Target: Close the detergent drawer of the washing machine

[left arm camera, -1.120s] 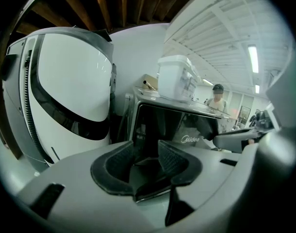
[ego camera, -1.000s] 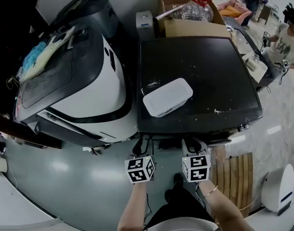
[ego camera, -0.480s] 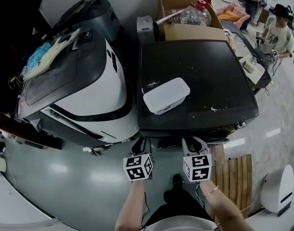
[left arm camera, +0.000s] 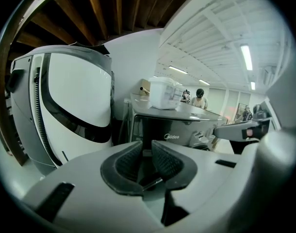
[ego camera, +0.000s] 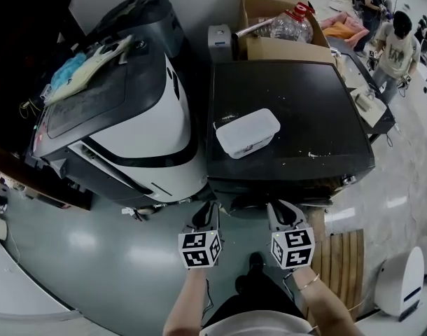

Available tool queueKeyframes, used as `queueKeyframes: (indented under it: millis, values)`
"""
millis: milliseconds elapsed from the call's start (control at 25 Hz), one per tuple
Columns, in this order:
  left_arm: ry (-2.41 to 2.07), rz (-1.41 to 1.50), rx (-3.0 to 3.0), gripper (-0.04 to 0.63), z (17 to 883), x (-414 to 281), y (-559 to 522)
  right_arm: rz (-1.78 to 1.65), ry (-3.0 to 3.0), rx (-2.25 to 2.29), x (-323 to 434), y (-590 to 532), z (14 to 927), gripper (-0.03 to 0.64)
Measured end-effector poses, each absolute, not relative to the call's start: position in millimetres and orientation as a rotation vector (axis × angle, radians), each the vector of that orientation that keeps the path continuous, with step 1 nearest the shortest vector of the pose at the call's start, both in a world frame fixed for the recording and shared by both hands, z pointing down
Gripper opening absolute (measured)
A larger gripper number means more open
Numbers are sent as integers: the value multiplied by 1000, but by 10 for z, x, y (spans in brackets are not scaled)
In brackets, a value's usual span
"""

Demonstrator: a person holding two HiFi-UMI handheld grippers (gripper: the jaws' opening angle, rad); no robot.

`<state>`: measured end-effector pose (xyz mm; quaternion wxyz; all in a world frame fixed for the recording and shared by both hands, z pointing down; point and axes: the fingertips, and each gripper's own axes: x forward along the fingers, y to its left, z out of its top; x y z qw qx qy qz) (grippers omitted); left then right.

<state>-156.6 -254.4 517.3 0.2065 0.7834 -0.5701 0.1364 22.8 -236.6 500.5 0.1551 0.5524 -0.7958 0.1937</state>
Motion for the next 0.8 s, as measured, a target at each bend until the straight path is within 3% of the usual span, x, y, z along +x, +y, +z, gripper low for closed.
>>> queueKeyframes:
  millis: [800]
  values:
    - [-1629,351,2215,11,4902,-1764,-1843,504,-2370,1555,154,-1762,4687,3]
